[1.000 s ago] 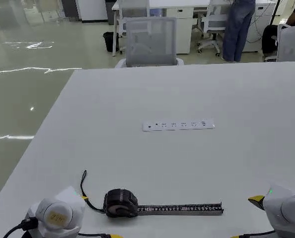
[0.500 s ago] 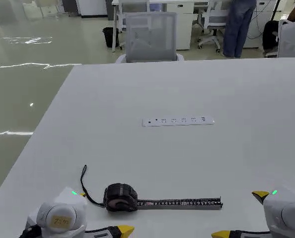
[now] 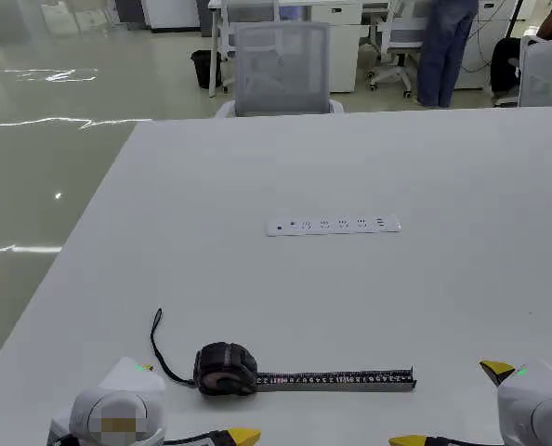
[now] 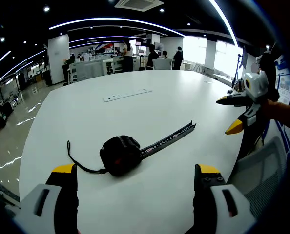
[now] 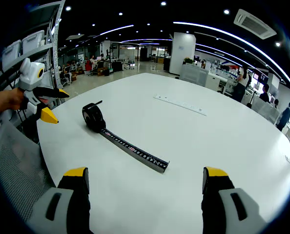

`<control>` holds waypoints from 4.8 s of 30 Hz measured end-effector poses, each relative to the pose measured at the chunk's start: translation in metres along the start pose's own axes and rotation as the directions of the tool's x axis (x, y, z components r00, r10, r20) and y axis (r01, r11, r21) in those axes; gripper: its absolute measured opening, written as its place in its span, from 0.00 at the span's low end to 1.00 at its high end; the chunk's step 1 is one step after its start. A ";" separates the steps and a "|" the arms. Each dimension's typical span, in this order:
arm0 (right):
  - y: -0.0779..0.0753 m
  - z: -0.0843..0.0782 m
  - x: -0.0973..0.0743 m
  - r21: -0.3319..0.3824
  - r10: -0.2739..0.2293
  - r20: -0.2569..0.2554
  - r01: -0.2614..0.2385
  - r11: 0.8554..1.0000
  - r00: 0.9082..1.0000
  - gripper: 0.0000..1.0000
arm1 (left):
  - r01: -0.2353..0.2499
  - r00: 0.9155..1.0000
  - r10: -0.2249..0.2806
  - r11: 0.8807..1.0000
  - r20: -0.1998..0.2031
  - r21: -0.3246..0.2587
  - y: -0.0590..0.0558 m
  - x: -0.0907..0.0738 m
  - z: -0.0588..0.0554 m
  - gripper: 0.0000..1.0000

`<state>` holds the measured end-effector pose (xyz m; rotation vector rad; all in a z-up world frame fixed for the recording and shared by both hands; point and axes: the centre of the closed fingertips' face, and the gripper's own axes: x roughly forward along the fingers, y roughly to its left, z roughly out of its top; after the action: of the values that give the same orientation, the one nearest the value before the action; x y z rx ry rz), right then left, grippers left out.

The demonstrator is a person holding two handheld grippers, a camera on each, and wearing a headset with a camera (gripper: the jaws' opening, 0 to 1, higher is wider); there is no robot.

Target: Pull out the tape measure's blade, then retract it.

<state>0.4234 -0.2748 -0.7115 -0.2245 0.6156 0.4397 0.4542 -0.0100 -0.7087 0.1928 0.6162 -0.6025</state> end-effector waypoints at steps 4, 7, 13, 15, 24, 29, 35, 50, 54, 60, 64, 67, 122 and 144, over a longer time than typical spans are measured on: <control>0.001 0.001 0.000 0.023 -0.014 0.013 0.014 1.000 1.000 0.99 | -0.016 1.000 0.016 1.000 0.001 -0.011 -0.002 0.000 -0.001 0.99; 0.005 0.003 -0.001 0.041 -0.019 0.031 0.018 0.999 0.999 1.00 | -0.032 0.999 0.033 0.999 0.012 -0.026 -0.003 -0.001 -0.001 0.99; 0.011 0.003 -0.001 0.055 -0.017 0.032 0.015 0.998 0.999 1.00 | -0.072 0.997 0.074 0.996 0.028 -0.048 -0.003 -0.004 -0.002 0.99; 0.011 0.005 -0.002 0.060 -0.022 0.035 0.020 0.998 0.999 1.00 | -0.080 0.996 0.082 0.995 0.026 -0.058 -0.004 -0.004 -0.003 0.99; 0.014 0.004 -0.003 0.074 -0.036 0.031 0.033 0.997 0.999 1.00 | -0.091 0.995 0.093 0.994 0.025 -0.066 -0.010 -0.005 -0.004 0.99; 0.014 0.004 -0.005 0.078 -0.048 0.038 0.045 0.996 0.998 1.00 | -0.098 0.994 0.102 0.992 0.040 -0.084 -0.010 -0.005 0.000 0.99; 0.013 -0.001 -0.006 0.106 -0.056 0.031 0.052 0.993 0.998 1.00 | -0.124 0.991 0.128 0.987 0.032 -0.098 -0.009 -0.004 0.000 0.99; 0.012 0.004 -0.004 0.084 -0.068 0.075 0.061 0.995 0.995 0.93 | -0.218 0.972 0.229 0.962 0.048 -0.166 0.000 0.003 0.007 0.99; 0.011 0.005 -0.003 0.067 -0.064 0.083 0.059 0.996 0.994 0.89 | -0.248 0.964 0.261 0.952 0.054 -0.178 0.003 0.007 0.007 0.98; 0.013 0.004 0.003 0.030 -0.012 0.089 0.009 1.000 0.996 0.82 | -0.303 0.947 0.318 0.930 0.044 -0.207 0.008 0.014 0.008 0.98; 0.014 0.004 0.007 -0.009 0.026 0.087 -0.025 1.000 0.996 0.78 | -0.329 0.935 0.351 0.914 0.054 -0.238 0.009 0.019 0.010 0.98; 0.012 0.003 0.010 -0.035 0.052 0.081 -0.049 0.998 0.995 0.74 | -0.344 0.925 0.375 0.894 0.061 -0.286 0.011 0.020 0.012 0.94; -0.029 -0.026 0.083 -0.443 0.471 -0.112 -0.468 0.765 0.875 0.36 | -0.483 0.861 0.505 0.775 -0.061 -0.407 0.038 0.076 -0.005 0.81; -0.033 -0.044 0.103 -0.477 0.541 -0.240 -0.584 0.658 0.806 0.19 | -0.491 0.861 0.501 0.767 -0.093 -0.414 0.041 0.088 -0.014 0.75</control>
<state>0.4915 -0.2846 -0.8059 -0.5919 0.6232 1.2289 0.5285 -0.0132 -0.7720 -0.0680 0.6277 0.0571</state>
